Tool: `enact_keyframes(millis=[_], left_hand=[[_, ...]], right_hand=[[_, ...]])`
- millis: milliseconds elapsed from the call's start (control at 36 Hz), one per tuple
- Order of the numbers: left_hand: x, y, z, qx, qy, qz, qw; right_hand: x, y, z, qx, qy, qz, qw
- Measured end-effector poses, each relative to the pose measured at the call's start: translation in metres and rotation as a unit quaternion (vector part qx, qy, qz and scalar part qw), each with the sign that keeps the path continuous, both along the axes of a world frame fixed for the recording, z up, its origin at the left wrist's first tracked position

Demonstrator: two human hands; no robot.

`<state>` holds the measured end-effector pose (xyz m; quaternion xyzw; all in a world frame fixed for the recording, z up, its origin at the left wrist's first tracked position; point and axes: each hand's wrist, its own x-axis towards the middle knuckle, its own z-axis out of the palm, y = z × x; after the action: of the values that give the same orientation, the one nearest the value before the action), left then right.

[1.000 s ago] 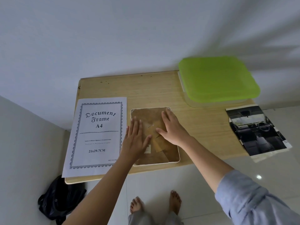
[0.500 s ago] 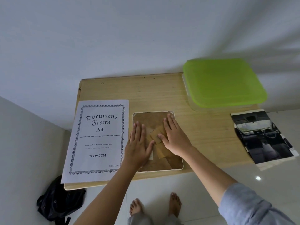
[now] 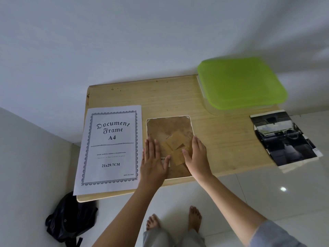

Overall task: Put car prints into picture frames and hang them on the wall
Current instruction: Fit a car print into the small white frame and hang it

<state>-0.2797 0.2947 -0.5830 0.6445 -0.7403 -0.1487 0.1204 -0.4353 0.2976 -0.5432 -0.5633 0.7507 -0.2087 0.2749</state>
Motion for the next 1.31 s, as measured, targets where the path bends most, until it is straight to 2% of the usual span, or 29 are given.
enact_keyframes(millis=[222,389,528,611,722,778,861,944,1083,1194,1306], left_hand=[[-0.003,0.002,0.002,0.005,0.029,0.003,1.000],[0.000,0.001,0.005,0.021,0.060,0.005,0.998],[0.002,0.000,0.016,0.033,0.099,0.012,0.994],[-0.004,-0.009,0.040,0.029,0.177,0.020,0.984],[-0.031,-0.034,0.103,0.024,0.352,0.002,0.936],[-0.040,-0.046,0.139,-0.002,0.389,-0.022,0.921],[-0.047,-0.061,0.183,-0.036,0.426,-0.047,0.903],[-0.049,-0.073,0.206,-0.043,0.415,-0.043,0.908],[-0.041,-0.080,0.214,-0.061,0.374,-0.027,0.925],[-0.037,-0.074,0.223,-0.056,0.399,-0.020,0.915],[-0.035,-0.071,0.228,-0.066,0.385,0.005,0.921]], right_hand=[[-0.016,-0.003,0.001,-0.003,-0.115,-0.085,0.990],[-0.023,0.000,0.009,-0.016,-0.231,-0.072,0.970],[-0.011,0.005,0.021,-0.082,-0.293,-0.095,0.948],[-0.004,0.004,0.036,-0.124,-0.322,-0.095,0.934],[0.003,0.002,0.064,-0.196,-0.325,-0.055,0.924],[0.006,0.001,0.079,-0.243,-0.294,-0.033,0.924],[0.005,-0.004,0.094,-0.313,-0.198,0.028,0.928],[0.004,-0.007,0.109,-0.341,-0.129,0.057,0.929],[0.008,-0.008,0.126,-0.364,-0.071,0.090,0.924],[0.015,-0.006,0.130,-0.358,-0.070,0.112,0.924],[0.020,-0.004,0.132,-0.361,-0.098,0.125,0.919]])
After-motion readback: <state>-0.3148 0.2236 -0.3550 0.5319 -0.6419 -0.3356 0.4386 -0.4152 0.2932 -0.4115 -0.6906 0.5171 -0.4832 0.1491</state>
